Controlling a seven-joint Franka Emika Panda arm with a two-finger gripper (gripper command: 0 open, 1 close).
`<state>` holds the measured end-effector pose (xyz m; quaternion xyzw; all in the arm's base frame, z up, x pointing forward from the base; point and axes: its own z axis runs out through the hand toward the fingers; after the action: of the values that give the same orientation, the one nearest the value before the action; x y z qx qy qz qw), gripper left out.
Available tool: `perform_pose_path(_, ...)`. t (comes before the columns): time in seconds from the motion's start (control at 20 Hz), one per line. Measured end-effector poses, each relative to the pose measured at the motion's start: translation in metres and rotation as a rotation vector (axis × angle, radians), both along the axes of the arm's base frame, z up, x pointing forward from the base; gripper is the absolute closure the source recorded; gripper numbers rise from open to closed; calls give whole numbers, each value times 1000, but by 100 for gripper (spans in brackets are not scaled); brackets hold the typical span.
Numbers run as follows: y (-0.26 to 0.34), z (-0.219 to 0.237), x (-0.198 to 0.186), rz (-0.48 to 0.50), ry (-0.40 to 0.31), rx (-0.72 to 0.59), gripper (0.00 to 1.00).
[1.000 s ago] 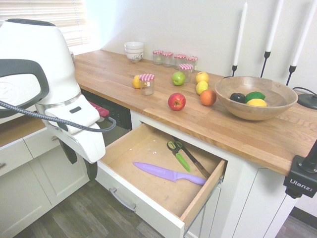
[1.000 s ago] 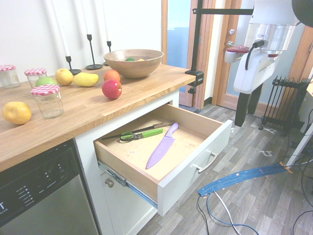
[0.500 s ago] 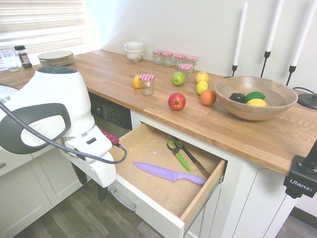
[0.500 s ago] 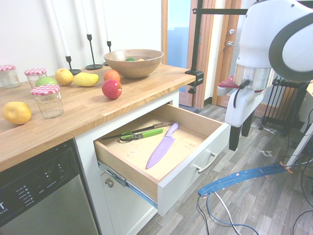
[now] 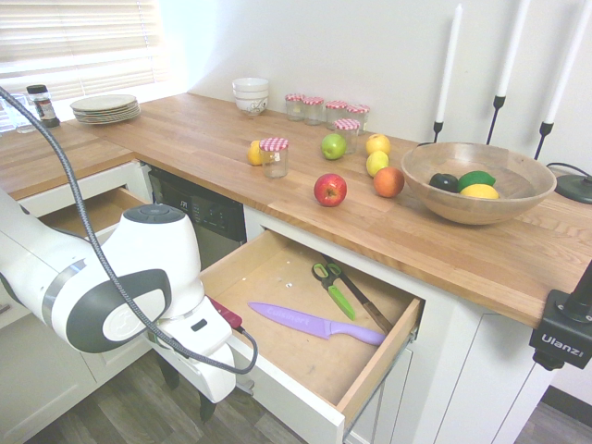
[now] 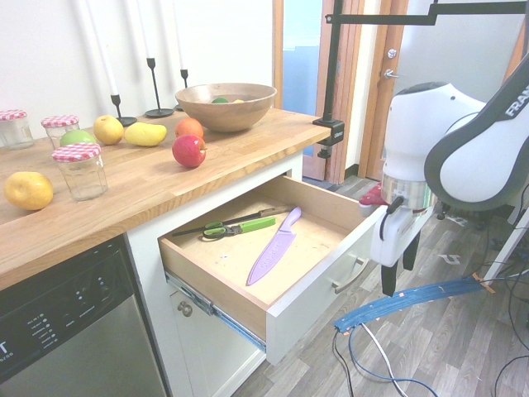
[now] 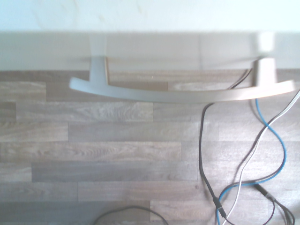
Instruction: Close the drawer
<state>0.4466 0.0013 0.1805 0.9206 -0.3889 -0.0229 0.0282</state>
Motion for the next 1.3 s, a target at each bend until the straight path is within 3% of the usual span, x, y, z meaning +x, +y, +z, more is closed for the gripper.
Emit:
perform_pose_path(0.5,11,-51,17,-29,45,29,0)
perform_pose_path(0.55,12,-53,18,-31,47,32,100)
perform_pose_path(1.3,6,-55,23,-45,29,29,100)
